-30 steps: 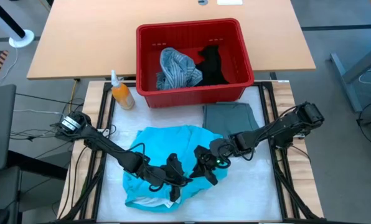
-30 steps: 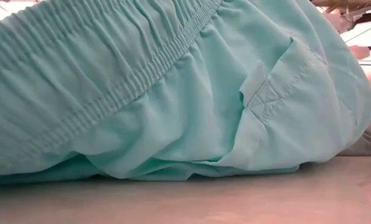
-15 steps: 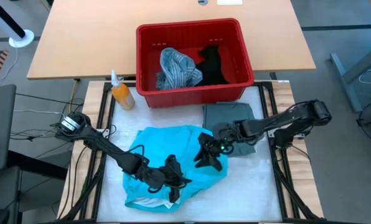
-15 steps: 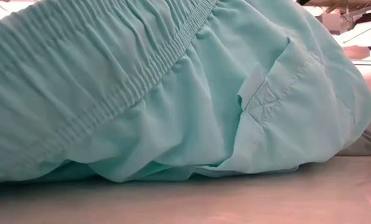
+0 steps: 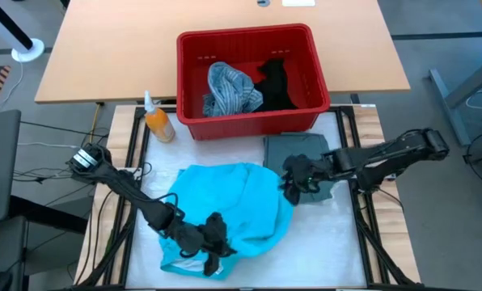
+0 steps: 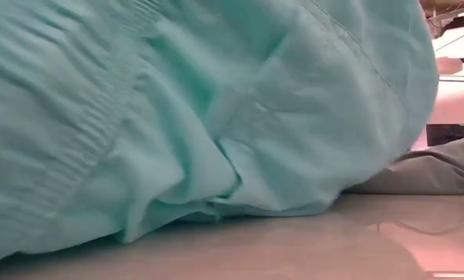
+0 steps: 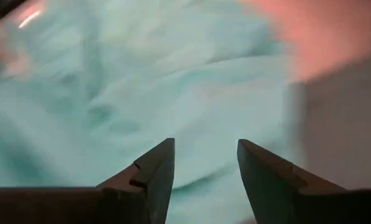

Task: Fold Laundry from Bin
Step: Fold the light blue shorts

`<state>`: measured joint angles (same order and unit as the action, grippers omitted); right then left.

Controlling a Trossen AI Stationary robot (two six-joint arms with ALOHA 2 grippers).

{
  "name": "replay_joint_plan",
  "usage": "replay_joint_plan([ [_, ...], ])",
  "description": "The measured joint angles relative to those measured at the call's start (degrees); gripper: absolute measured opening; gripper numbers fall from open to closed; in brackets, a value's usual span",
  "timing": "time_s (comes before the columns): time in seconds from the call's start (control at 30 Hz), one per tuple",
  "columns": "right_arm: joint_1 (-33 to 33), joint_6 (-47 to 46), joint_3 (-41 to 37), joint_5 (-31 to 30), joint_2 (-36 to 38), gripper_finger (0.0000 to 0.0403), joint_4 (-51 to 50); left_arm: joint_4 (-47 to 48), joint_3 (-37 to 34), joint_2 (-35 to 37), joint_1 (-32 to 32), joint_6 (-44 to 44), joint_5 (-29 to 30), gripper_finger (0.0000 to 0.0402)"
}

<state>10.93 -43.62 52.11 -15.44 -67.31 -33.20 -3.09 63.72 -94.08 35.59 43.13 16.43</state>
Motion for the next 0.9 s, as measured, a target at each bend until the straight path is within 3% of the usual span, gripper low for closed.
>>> replay_joint_plan([
  [0.07,-0.34,-6.02,-2.93,-2.89,1.40,0.0191,0.48,0.08,0.00,0.00,0.95,1.18,2.13,0.0006],
  [0.23,-1.83,-14.65,-9.80,-1.48,2.29,0.0181,3.51,-0.05,0.00,0.00,1.42,2.17,6.93,0.0008],
  [0.43,0.02,-24.22,-13.30,-1.18,2.25,0.0182,5.12,-0.52,0.00,0.00,1.42,2.51,6.93,0.0010],
  [0.57,2.04,-25.79,-13.28,-3.15,1.95,0.0183,6.35,-0.44,0.00,0.00,1.42,2.01,6.84,0.0010],
  [0.63,2.74,-22.94,-13.28,-4.30,1.47,0.0183,8.07,-0.36,0.00,0.00,1.28,1.91,6.78,0.0010],
  [0.73,2.49,-9.88,-13.28,-3.24,1.06,0.0183,11.80,-0.26,0.00,0.00,1.13,1.11,6.72,0.0011],
  [0.9,-0.86,5.77,-13.28,7.61,0.64,0.0183,12.93,-0.22,0.00,0.00,0.72,0.95,3.73,0.0011],
])
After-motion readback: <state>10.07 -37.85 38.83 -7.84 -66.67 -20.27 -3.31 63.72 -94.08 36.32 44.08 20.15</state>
